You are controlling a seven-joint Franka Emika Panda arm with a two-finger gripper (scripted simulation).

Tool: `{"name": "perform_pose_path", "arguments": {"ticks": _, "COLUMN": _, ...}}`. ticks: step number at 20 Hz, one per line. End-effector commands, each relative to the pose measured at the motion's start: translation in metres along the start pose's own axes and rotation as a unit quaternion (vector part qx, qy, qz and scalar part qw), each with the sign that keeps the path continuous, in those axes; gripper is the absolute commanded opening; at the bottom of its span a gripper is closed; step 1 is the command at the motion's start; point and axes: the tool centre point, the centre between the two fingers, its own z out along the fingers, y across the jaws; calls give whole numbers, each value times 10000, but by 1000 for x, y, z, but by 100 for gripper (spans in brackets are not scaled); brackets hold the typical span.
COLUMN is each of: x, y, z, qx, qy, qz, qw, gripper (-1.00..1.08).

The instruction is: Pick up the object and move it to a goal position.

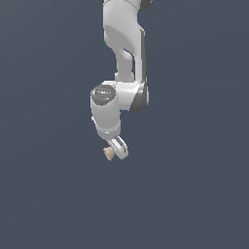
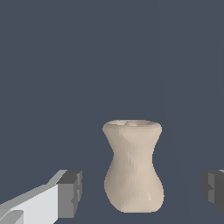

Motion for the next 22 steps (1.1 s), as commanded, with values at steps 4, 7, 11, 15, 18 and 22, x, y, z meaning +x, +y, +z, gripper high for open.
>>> {"name": "perform_pose_path", "arguments": {"ticks": 4, "x": 0, "y": 0, "z": 6, "qx": 1, "qy": 0, "qz": 3, "qw": 10000, "gripper": 100}}
{"name": "perform_pose_path", "arguments": {"ticks": 7, "x": 0, "y": 1, "z": 19, "qx": 1, "qy": 1, "qz": 12, "qw": 10000, "gripper": 100}}
{"name": "perform_pose_path", "arguments": {"ticks": 11, "x": 0, "y": 1, "z": 40, "qx": 0, "qy": 1, "qz": 24, "qw": 10000, "gripper": 100}}
{"name": "perform_pose_path", "arguments": {"ticks": 15, "x": 0, "y": 1, "z": 50, "qx": 1, "qy": 1, "qz": 27, "qw": 10000, "gripper": 100}}
{"name": "perform_pose_path", "arguments": {"ticks": 18, "x": 0, "y": 0, "z": 50, "qx": 1, "qy": 1, "qz": 27, "qw": 10000, "gripper": -100}}
{"name": "perform_pose_path", "arguments": {"ticks": 22, "x": 0, "y": 0, "z": 50, "qx": 1, "qy": 1, "qz": 27, "qw": 10000, "gripper": -100}}
